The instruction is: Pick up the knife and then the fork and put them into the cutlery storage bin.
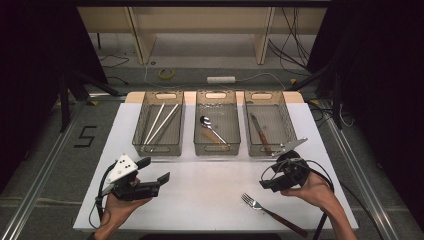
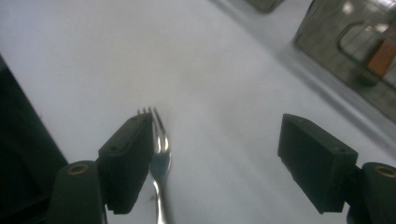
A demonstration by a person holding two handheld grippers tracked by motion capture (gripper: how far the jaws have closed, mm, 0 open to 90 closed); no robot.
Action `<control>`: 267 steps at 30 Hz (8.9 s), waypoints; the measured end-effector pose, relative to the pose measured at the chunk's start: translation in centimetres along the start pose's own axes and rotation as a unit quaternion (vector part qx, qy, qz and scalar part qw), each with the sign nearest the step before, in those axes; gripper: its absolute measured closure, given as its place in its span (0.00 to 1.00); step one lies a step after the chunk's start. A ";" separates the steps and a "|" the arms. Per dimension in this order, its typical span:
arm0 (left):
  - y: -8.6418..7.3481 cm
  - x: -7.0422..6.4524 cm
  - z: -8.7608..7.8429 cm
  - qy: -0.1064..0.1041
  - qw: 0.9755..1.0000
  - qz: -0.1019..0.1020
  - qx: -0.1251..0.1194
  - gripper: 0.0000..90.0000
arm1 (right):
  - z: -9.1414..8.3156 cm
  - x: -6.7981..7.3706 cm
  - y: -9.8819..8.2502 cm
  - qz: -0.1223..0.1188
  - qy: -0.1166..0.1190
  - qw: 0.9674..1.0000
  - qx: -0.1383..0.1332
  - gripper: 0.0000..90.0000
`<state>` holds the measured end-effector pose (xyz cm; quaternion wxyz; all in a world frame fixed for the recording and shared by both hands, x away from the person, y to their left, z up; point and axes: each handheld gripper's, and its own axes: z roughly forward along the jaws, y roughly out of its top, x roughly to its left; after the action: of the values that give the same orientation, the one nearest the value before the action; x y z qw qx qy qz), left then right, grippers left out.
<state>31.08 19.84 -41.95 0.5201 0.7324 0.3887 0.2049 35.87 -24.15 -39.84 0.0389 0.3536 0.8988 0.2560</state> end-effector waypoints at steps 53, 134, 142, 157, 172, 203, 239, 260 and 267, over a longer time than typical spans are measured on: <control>0.0 -0.1 0.1 -0.002 1.000 0.004 0.004 0.17 | 2.5 3.2 -6.5 -0.060 -0.002 0.988 0.142 0.66; -0.1 0.0 0.1 0.000 1.000 0.003 0.003 0.17 | -0.1 0.7 -1.5 -0.084 -0.049 0.992 0.084 0.87; -0.1 0.0 0.1 0.001 1.000 0.002 0.002 0.17 | -0.6 -0.3 -0.1 -0.078 -0.052 0.994 0.063 0.87; -0.1 0.0 0.1 0.001 1.000 0.002 0.001 0.17 | -1.4 -1.8 3.3 -0.074 -0.059 0.995 0.034 0.87; -0.1 0.0 0.1 0.001 1.000 0.001 0.001 0.17 | -2.2 -4.0 7.2 -0.049 -0.067 0.996 0.014 0.87; -0.1 -0.1 0.1 0.000 1.000 0.005 0.000 0.17 | -1.2 -10.4 11.8 0.041 -0.089 0.995 -0.012 0.87; -0.1 -0.1 0.1 0.001 1.000 0.007 0.000 0.17 | 2.2 -13.6 11.8 0.118 -0.148 0.982 -0.020 0.87; -0.1 -0.1 0.2 0.000 1.000 0.008 0.000 0.17 | 4.7 -13.7 10.9 0.134 -0.146 0.980 0.006 0.86; -0.1 -0.1 0.1 0.000 1.000 0.010 0.002 0.17 | 5.2 -13.6 10.8 0.133 -0.143 0.981 0.016 0.86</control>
<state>31.05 19.71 -42.11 0.5164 0.7373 0.3820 0.2092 53.99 -24.18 -40.60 0.1270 0.5037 0.8328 0.1912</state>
